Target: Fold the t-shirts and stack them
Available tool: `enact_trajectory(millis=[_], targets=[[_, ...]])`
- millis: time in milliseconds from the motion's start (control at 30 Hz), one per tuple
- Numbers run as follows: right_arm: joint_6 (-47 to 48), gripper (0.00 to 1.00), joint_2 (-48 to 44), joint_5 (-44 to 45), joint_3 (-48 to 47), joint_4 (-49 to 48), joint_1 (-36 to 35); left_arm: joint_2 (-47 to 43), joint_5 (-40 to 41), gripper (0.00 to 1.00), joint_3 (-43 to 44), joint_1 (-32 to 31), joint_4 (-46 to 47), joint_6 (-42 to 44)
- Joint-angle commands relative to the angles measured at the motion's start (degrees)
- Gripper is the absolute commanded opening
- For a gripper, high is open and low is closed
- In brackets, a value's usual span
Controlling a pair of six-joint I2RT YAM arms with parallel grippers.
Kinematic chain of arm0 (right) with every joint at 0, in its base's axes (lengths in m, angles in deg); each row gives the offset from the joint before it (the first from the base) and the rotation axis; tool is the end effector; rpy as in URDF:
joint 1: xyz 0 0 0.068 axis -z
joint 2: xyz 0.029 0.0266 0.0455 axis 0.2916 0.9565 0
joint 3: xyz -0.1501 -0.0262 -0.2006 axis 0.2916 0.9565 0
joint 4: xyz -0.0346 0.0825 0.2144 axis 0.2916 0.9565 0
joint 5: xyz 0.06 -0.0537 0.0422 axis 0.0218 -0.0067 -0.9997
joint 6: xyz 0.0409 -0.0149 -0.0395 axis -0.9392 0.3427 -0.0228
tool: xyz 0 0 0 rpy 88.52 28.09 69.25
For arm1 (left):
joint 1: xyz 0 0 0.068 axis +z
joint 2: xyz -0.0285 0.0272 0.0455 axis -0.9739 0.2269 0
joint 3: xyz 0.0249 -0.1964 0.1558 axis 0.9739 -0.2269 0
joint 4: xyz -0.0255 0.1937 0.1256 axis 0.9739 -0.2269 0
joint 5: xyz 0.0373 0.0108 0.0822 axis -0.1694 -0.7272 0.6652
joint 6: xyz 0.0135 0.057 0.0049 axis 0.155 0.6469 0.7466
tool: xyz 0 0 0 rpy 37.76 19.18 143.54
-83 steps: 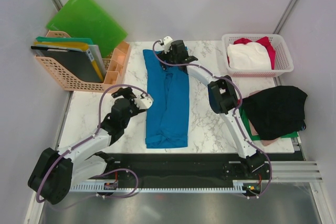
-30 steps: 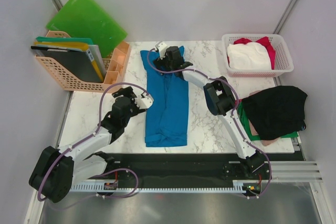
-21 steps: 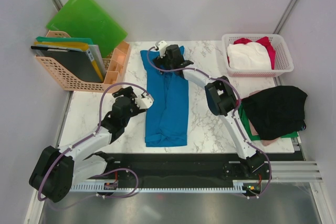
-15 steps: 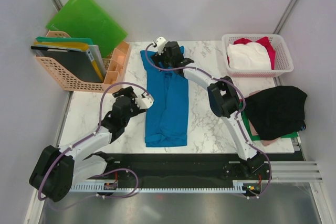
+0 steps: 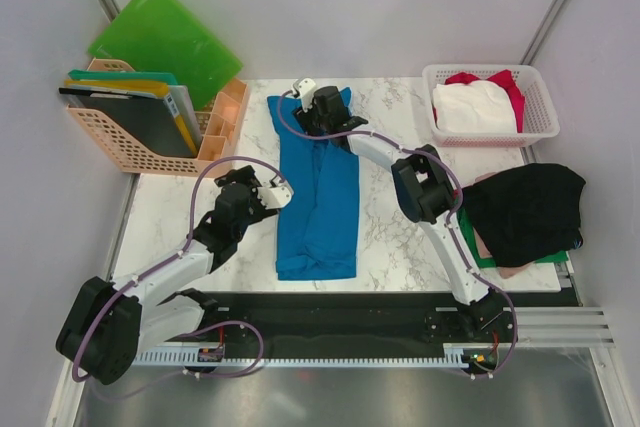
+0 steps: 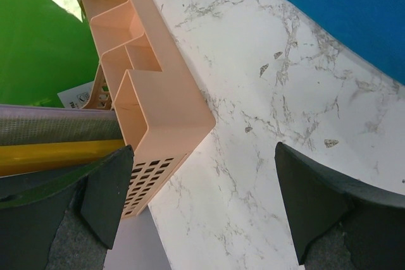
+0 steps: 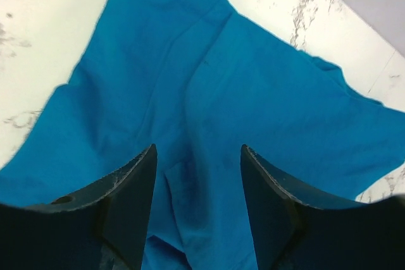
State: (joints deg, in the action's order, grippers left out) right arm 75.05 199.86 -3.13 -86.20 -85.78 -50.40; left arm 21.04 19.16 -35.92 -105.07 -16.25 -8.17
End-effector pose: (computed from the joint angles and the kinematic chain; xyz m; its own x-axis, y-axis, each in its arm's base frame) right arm 0.4502 0.2974 0.1702 -0.2371 -0.4307 -0.8708 -0.6223 0.7556 -0.2042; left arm 0.1929 -0.0877 0.1926 -0.0810 0.8887 -0.4513 0.4079 0.4427 0.7985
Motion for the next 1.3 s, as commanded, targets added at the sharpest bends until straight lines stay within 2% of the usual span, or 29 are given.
enact_trajectory(millis=[0,167,267,400,733,1267], targets=[[0.06,0.63,2.44,1.0,-3.39,-0.75,0.67,0.12,-0.99,1.0,1.98,0.32,0.54,-0.2],[-0.03,0.63,4.64,1.09,-6.02,-0.48,1.28,0.2,-0.99,1.0,1.89,0.32,0.54,-0.29],[-0.03,0.56,5.43,1.09,-6.99,-0.48,1.37,0.2,-0.9,1.0,1.8,0.32,0.54,-0.37],[-0.82,0.0,5.43,0.91,-6.82,-0.75,1.37,0.11,-0.9,1.0,1.63,0.32,0.45,-0.29],[-0.29,0.0,1.92,0.21,-4.18,-1.45,1.11,0.99,-1.25,1.0,2.33,0.32,0.1,-1.07],[-0.82,0.0,2.18,0.12,-9.89,-0.31,-2.05,-0.24,-2.22,1.0,2.24,0.32,-1.74,-2.04]])
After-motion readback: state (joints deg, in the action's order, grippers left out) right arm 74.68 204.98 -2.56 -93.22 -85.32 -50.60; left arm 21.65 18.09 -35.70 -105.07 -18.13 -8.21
